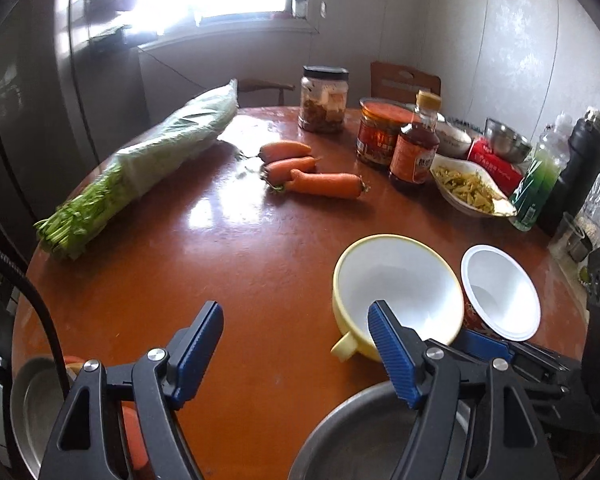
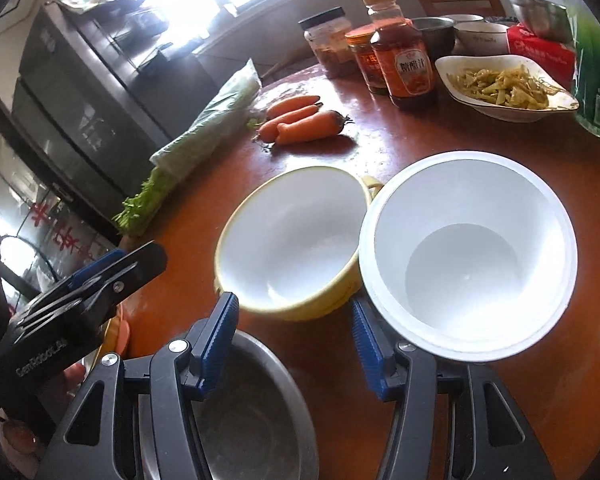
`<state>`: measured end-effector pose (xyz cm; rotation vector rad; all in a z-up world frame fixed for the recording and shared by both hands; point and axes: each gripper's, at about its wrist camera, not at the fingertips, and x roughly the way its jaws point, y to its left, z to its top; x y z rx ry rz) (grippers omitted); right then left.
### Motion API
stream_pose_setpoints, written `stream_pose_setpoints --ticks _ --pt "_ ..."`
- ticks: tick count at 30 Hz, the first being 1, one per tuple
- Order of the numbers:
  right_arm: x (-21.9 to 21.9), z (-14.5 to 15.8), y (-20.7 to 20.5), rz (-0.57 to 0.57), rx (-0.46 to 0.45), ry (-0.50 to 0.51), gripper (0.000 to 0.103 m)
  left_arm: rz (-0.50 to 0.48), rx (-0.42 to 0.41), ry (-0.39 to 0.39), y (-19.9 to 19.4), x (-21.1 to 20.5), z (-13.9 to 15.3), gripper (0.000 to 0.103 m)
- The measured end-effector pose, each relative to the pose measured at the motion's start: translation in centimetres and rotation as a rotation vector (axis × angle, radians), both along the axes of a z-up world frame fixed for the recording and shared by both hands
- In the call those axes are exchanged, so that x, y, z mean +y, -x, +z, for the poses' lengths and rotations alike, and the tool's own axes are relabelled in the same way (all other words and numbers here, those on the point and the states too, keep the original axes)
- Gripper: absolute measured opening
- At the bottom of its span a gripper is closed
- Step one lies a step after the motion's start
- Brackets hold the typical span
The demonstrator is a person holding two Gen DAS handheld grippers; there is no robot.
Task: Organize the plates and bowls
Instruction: 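Open both grippers and move them to the yellow handled bowl, then grasp the yellow handled bowl rim with both grippers and lift it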
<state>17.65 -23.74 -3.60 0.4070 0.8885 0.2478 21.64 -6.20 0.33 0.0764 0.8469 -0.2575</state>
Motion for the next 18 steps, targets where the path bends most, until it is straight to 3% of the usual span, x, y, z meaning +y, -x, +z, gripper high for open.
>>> stream_pose_setpoints --ticks 7,10,12,16,18 --pt "-0.2 -0.2 -1.6 -0.023 -0.016 0.036 0.059 -0.021 0.052 -0.025 -3.7 -1.4 -1.4 0.074" --pt "0.1 -0.2 -2.3 -0.021 -0.023 0.069 0.053 -0.027 0.085 0.000 -5.0 -1.4 -2.3 0.074" --pt "0.3 -0.3 -2.5 -0.015 -0.028 0.089 0.048 -0.026 0.108 0.009 -5.8 -1.3 -3.0 0.070" --pt "1.0 -0.3 -3.1 0.012 -0.039 0.125 0.046 -0.026 0.162 0.035 -6.9 -1.0 -4.3 0.054" --pt "1.4 -0.3 -3.4 0.027 -0.044 0.142 0.045 -0.038 0.171 0.050 -7.0 -1.0 -4.5 0.051"
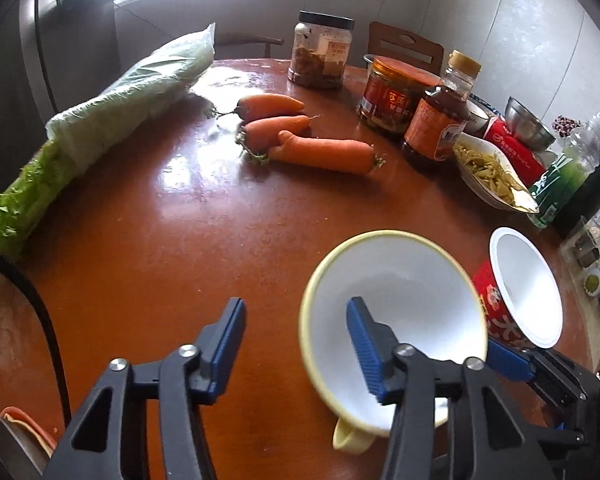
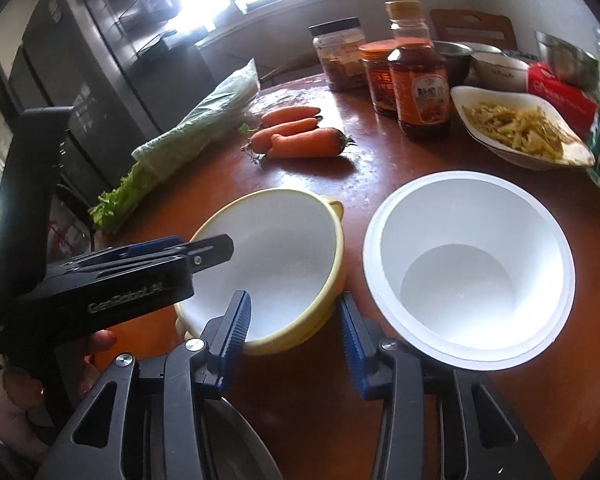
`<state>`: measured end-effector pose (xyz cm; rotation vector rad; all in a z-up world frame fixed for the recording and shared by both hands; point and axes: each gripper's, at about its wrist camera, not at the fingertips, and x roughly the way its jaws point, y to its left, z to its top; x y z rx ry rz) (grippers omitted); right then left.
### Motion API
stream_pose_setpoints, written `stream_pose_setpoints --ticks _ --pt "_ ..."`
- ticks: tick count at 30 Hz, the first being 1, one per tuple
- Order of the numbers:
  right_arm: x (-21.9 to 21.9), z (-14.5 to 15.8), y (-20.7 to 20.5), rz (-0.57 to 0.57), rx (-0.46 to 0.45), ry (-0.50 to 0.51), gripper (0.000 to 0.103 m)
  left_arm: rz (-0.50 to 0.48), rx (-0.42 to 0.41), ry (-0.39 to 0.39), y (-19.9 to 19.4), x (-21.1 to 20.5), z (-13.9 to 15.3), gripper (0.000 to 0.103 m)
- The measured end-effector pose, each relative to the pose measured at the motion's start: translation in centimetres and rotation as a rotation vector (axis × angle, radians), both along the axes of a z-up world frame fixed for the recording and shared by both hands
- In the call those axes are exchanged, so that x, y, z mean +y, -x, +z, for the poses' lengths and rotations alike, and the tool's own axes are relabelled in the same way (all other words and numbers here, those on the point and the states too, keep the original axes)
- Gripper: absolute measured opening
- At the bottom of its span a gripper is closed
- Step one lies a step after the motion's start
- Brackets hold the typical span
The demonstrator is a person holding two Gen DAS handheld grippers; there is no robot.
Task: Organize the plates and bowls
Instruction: 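Grasp the yellow handled bowl rim with both grippers and lift it, then lower the yellow bowl with both grippers into the deep steel bowl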
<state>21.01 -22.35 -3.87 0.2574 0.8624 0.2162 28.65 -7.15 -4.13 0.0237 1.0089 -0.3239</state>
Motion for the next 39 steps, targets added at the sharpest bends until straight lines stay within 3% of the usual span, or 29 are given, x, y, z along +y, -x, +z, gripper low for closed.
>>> stream_pose_setpoints --ticks 5,12,26,39 --pt "0.9 0.1 -0.5 0.050 -0.002 0.037 0.039 -0.031 0.063 0.037 -0.4 0.1 -1.0 0.030" --pt "1.5 0.2 -0.6 0.070 -0.011 0.079 0.034 -0.013 0.051 0.056 0.1 0.8 -0.6 0.027" --pt "2.1 1.8 0.1 0.077 -0.066 0.063 0.034 0.015 0.000 0.088 0.9 1.9 1.2 0.027" --pt "2.4 5.1 2.2 0.076 -0.159 0.078 0.033 0.011 -0.091 0.107 4.3 2.4 5.1 0.027"
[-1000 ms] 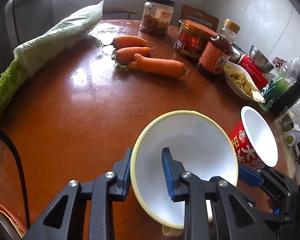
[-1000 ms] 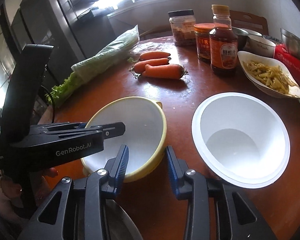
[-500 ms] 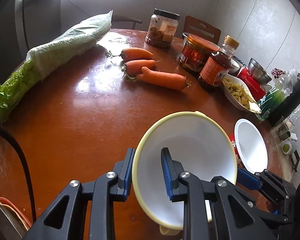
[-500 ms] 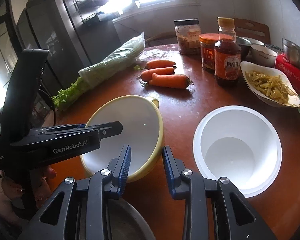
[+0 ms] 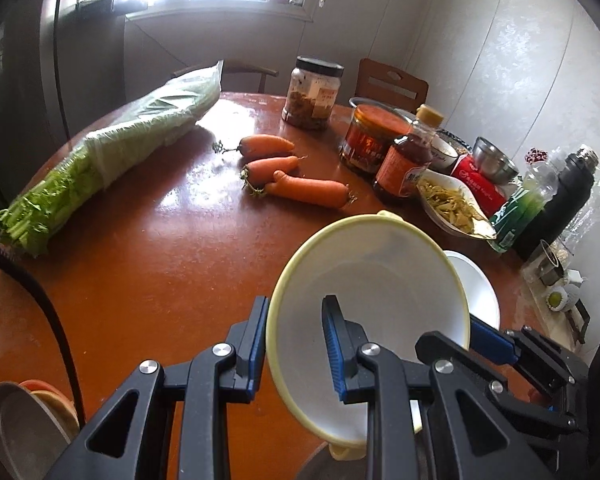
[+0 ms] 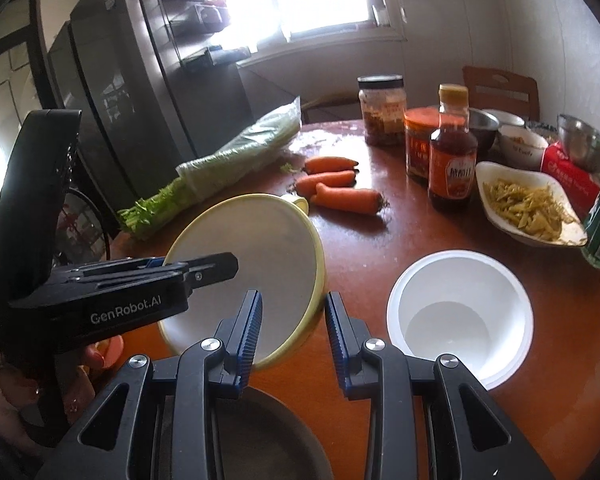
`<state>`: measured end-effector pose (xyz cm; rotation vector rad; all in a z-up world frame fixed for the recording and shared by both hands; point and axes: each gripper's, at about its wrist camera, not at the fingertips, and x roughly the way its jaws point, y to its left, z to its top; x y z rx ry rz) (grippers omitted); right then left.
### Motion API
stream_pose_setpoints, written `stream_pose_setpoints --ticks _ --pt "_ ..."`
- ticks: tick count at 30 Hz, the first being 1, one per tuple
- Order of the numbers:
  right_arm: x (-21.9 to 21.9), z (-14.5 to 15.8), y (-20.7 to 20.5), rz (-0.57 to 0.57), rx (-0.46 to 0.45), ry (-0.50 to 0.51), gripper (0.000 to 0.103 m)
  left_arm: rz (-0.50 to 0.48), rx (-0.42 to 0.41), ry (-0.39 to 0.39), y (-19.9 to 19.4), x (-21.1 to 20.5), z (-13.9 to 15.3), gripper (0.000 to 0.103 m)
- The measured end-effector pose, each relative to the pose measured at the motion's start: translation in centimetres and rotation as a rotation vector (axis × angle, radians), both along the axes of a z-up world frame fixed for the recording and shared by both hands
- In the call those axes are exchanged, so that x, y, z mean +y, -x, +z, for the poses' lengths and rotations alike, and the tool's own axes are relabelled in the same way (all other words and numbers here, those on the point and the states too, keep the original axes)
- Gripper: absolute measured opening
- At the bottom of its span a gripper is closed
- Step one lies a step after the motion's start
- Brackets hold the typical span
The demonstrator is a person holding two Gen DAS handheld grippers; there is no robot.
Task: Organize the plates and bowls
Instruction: 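Lower the yellow bowl with both grippers into the deep steel bowl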
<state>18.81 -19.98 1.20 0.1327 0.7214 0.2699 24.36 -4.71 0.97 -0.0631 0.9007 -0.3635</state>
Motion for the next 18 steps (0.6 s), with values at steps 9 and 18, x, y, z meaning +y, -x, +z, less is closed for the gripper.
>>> stream_pose_setpoints --ticks 9,18 --pt "0.4 2.5 3.4 -0.002 -0.069 0.027 0.034 -0.009 -0.066 0.008 4.2 0.0 2.4 0.027" --pt "0.9 2.7 6.2 0.009 -0.087 0.038 0.034 -0.004 -0.083 0.005 6.8 0.3 2.6 0.027"
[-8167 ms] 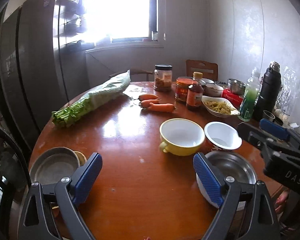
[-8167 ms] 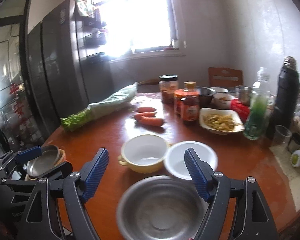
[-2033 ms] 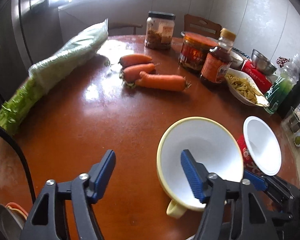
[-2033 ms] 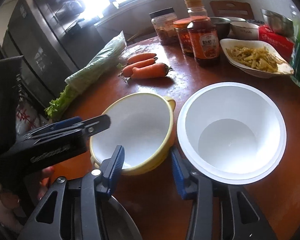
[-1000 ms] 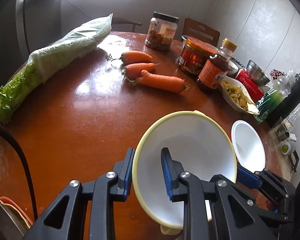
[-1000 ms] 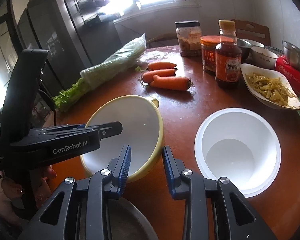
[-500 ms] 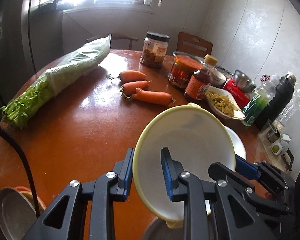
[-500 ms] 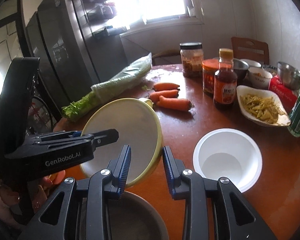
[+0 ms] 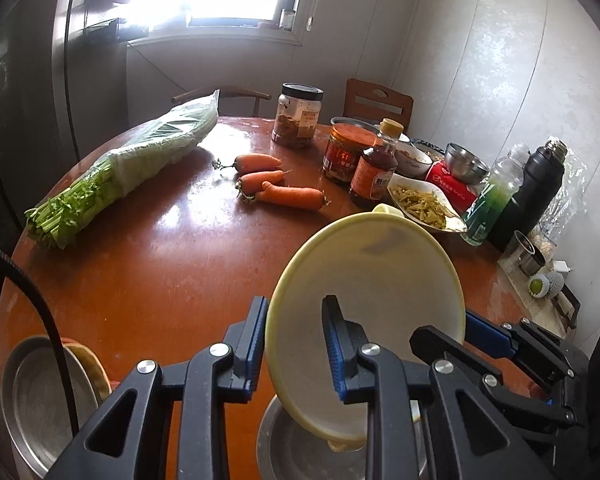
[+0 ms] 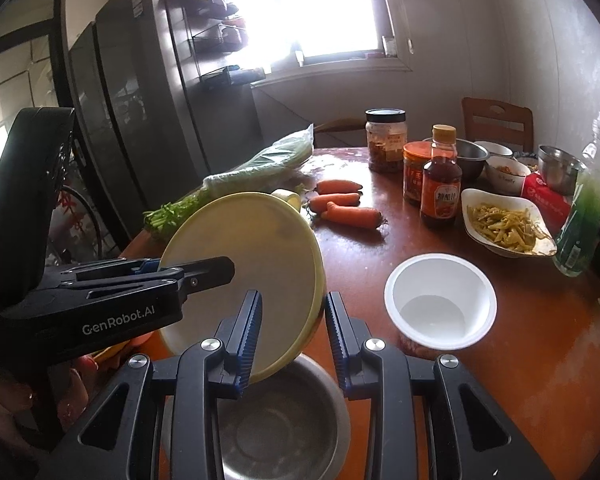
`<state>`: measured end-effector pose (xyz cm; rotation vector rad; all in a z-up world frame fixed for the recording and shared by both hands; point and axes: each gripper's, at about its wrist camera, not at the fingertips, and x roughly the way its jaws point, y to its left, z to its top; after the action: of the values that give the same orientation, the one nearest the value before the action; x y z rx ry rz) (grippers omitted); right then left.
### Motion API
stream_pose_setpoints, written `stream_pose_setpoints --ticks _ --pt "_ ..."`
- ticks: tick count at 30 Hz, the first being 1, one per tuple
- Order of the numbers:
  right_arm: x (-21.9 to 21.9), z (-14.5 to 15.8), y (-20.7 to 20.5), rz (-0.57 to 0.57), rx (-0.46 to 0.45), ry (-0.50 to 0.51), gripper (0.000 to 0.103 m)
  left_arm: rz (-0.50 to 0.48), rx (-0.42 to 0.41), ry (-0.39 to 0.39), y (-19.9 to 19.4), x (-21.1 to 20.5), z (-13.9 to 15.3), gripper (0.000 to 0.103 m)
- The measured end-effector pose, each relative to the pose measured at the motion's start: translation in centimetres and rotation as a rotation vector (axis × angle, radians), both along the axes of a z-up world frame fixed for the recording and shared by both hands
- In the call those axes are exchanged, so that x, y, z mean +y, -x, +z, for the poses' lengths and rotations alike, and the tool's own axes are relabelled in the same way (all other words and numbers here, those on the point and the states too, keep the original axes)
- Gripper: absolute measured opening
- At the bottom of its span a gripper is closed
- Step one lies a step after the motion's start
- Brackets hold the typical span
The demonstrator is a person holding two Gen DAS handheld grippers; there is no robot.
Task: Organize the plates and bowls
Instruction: 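Lower the yellow bowl with both grippers into the deep steel bowl, then settle the yellow bowl inside the steel bowl and open both grippers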
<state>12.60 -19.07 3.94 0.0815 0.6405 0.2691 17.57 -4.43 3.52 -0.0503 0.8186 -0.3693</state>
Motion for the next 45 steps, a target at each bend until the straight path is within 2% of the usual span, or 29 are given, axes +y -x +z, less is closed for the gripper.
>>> stream_pose_setpoints --ticks 10,19,30,38,45 --pt "-0.1 -0.8 2.6 0.006 -0.002 0.018 0.034 -0.003 0.001 0.001 2.1 -0.3 -1.3 0.027" --pt "0.1 -2.7 4.1 0.022 0.016 0.024 0.034 0.010 0.019 -0.011 3.7 0.1 -3.4 0.027" --pt "-0.8 -4.7 5.7 0.027 0.032 0.029 0.034 -0.005 0.020 -0.059 5.8 -1.4 -5.4 0.027" --pt "-1.2 -5.4 6.3 0.038 0.036 0.045 0.034 0.013 -0.020 -0.107 7.4 -2.3 -5.7 0.027" --pt "-1.1 -6.0 6.2 0.056 0.047 0.047 0.035 0.029 -0.016 -0.124 7.4 -2.4 -6.0 0.028"
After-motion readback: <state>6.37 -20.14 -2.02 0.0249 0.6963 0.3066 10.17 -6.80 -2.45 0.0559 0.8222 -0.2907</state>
